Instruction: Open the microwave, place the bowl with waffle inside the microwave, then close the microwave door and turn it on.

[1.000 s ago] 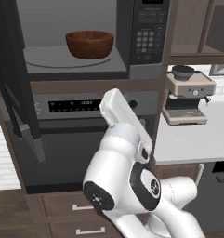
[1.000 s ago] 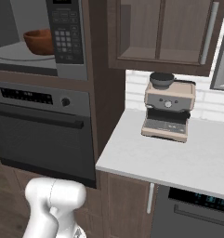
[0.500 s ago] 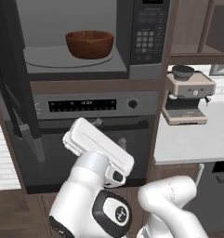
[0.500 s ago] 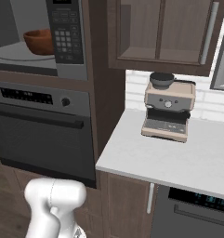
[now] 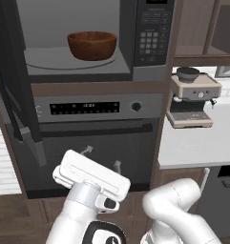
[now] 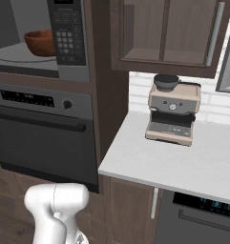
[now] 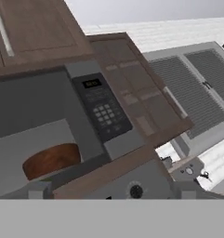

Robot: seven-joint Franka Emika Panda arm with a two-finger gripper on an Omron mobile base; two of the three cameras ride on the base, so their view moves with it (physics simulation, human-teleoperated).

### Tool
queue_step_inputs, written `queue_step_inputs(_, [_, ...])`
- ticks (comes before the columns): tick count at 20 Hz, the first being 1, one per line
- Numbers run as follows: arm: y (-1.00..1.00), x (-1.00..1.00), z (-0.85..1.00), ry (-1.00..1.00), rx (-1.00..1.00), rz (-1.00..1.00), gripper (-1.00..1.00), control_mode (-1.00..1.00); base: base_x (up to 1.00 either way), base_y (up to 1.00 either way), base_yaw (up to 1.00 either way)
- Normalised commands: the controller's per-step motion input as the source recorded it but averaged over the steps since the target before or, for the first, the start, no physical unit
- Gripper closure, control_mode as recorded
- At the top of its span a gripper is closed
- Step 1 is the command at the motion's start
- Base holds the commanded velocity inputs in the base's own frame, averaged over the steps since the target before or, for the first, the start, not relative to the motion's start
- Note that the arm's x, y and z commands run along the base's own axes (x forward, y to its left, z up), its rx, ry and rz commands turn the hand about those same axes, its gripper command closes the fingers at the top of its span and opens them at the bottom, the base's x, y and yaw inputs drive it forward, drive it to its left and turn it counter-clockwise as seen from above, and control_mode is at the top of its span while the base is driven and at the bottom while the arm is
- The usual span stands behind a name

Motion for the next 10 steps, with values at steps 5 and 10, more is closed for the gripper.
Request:
queue_step_inputs(5, [0.85,-0.23,-0.03,-0.06,-0.19,-0.03,-1.0,-1.0,0.0,0.0,0.0])
queue_step_inputs(10, [0.99,-0.18,0.0,-0.1,-0.24,-0.05,1.0,-1.0,0.0,0.0,0.0])
